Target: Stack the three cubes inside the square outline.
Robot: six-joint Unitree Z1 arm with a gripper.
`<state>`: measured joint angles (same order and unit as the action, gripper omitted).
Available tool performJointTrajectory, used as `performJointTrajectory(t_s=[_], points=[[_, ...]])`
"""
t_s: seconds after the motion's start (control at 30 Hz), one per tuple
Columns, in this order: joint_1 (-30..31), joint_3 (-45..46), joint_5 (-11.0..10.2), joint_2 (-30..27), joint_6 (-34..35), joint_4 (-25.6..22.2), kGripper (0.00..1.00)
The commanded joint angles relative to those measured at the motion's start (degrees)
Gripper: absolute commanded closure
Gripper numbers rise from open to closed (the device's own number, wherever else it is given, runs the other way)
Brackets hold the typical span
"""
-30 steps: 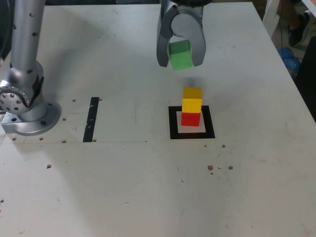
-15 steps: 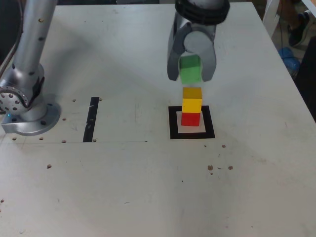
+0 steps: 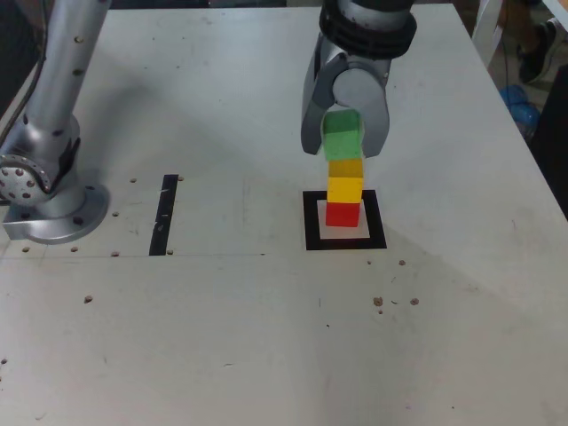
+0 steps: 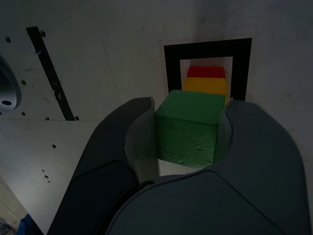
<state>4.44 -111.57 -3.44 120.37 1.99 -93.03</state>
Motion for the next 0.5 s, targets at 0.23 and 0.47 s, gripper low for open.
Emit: performJointTrajectory(t_s=[0.23,0.47], points=[[0.5,0.13,1.27,0.79,-0.47,-0.75,0.92],[0.69,0.44,2.1,1.59,-0.94,-0.75,0.92]])
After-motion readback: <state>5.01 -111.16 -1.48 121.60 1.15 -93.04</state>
